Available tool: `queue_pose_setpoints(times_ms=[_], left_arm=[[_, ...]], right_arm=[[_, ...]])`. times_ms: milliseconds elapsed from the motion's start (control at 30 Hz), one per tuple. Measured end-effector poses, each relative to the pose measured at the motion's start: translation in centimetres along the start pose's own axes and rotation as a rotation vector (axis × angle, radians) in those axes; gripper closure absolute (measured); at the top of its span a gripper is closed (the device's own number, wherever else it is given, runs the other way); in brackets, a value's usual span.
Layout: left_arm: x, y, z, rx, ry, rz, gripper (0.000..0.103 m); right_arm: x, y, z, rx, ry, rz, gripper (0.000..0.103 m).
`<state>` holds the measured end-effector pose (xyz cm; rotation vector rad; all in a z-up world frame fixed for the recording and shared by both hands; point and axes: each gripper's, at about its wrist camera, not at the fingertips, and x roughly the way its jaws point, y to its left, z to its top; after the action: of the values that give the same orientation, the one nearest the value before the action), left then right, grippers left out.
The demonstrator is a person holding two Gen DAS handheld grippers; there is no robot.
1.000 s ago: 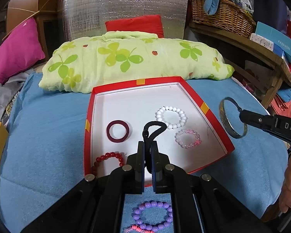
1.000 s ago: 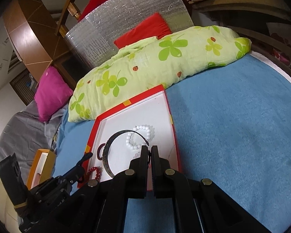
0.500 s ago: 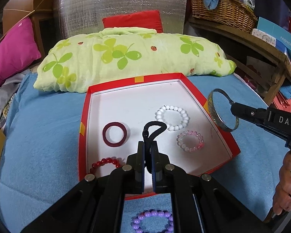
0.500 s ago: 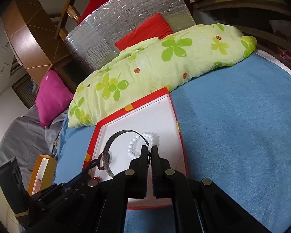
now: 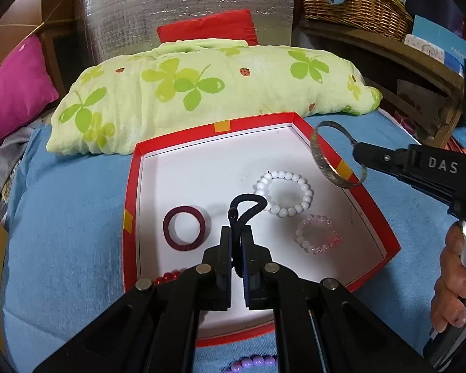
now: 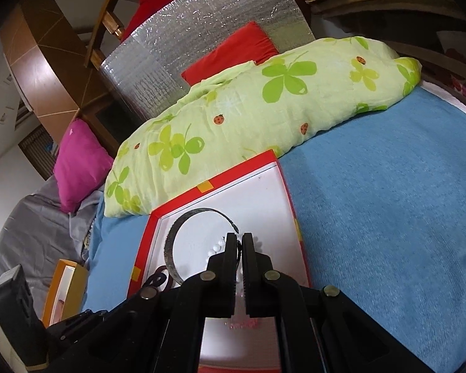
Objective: Organize jewelry
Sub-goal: 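Lower the silver bangle into the tray and open the right tool, then lower the black strap keychain into the tray and open the left tool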
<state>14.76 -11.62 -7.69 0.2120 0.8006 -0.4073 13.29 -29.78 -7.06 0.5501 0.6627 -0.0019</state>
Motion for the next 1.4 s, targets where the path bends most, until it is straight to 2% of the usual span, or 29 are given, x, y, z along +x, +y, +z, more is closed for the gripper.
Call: queue_pose_setpoints(times_ms=[400, 667, 1133, 1200, 1233, 1267, 1300, 1333, 1400], left_arm=[[2.3, -0.5, -0.3, 0.018, 0.058, -0.025, 0.097], [3.0, -0.7, -1.0, 0.013, 0.089, -0.061, 0.097], [2.9, -0.3, -1.2, 0.039, 0.072, -0.133, 0.097], [2.7, -0.4, -1.2, 0.048, 0.067, -0.147, 0.094], [2.7, -0.4, -1.1, 0.048, 0.065, -0.148, 0.084], [2.6, -0.4, -1.0, 0.045, 0.062, -0.148, 0.066], [2.5, -0.4, -1.0, 0.043, 0.057, -0.144, 0.058], [2.2, -0.3, -1.0, 0.042, 0.044, -0.137, 0.052], [1.3, -0.1, -0.7, 0.042, 0.015, -0.136, 0.052]], right_arm=[[3.5, 0.3, 1.8, 0.006, 0.031, -0.002, 0.099], [6.5, 0.4, 2.7, 0.035, 0.079, -0.037, 0.099], [10.1, -1.9, 4.1, 0.129, 0.108, -0.124, 0.094], [10.0, -2.0, 4.2, 0.132, 0.102, -0.138, 0.094], [10.0, -2.1, 4.2, 0.129, 0.099, -0.146, 0.093], [9.9, -2.1, 4.3, 0.129, 0.099, -0.145, 0.089], [9.6, -2.3, 4.3, 0.141, 0.096, -0.123, 0.083], [9.4, -2.5, 4.3, 0.155, 0.093, -0.096, 0.074], [8.6, -2.5, 4.5, 0.168, 0.080, -0.066, 0.061]])
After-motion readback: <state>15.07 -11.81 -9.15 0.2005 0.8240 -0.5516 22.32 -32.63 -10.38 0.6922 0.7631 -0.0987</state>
